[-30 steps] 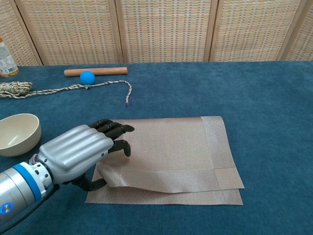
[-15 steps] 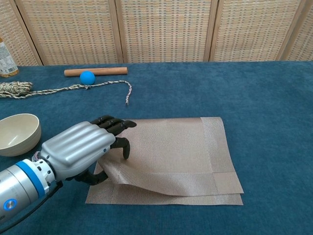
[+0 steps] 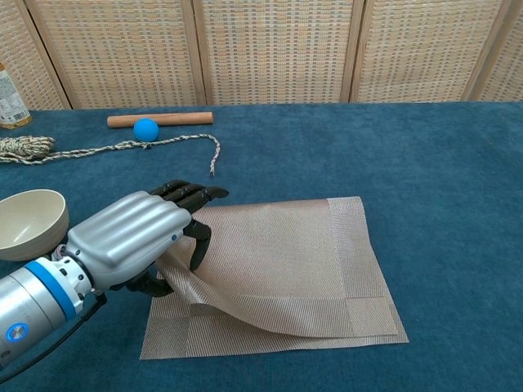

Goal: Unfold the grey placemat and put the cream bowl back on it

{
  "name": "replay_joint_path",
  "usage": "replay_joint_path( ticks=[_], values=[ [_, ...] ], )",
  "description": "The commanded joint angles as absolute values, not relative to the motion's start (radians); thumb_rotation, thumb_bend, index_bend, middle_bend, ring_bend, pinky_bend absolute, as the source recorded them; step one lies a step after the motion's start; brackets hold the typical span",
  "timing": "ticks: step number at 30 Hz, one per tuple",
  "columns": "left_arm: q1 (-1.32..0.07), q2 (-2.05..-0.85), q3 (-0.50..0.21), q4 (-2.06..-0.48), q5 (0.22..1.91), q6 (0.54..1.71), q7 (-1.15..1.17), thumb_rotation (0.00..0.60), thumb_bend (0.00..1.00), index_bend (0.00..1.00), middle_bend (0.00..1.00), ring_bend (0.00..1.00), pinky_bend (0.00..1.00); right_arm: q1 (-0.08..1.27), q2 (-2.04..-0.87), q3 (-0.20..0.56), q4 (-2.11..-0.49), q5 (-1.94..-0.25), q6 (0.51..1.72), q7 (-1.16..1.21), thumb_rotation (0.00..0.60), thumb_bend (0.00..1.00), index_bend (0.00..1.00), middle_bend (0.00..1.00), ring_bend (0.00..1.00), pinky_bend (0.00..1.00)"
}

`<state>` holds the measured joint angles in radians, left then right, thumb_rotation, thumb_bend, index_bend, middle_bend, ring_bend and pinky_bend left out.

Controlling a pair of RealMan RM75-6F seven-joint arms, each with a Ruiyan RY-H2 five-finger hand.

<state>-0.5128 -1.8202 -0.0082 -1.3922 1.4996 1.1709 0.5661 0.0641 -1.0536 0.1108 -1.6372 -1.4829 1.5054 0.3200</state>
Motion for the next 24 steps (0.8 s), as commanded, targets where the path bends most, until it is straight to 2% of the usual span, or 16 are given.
replay_joint_path(
  ticks=[1, 13, 24],
  values=[
    [-0.511, -1.815, -0.01, -1.396, 1.502, 1.176, 0.561, 0.6, 0.45, 0.66, 0.0, 0.0, 0.0, 0.064, -1.053, 0.111, -1.637, -1.483, 1.505, 0.32, 0.6, 0.2, 0.07, 0.0, 0.0, 0.0],
    [-0.495, -1.733, -0.037, -1.505, 1.504, 1.223, 0.523, 0.6, 0.45, 0.66, 0.0, 0.0, 0.0, 0.062, -1.051, 0.111, -1.64, -1.487, 1.512, 0.322, 0.6, 0.2, 0.07, 0.0, 0.0, 0.0],
    [-0.529, -1.66, -0.178, -1.571, 1.356, 1.177, 0.465, 0.6, 0.45, 0.66, 0.0, 0.0, 0.0, 0.069, -1.054, 0.119, -1.632, -1.455, 1.489, 0.307, 0.6, 0.2, 0.07, 0.0, 0.0, 0.0]
  ],
)
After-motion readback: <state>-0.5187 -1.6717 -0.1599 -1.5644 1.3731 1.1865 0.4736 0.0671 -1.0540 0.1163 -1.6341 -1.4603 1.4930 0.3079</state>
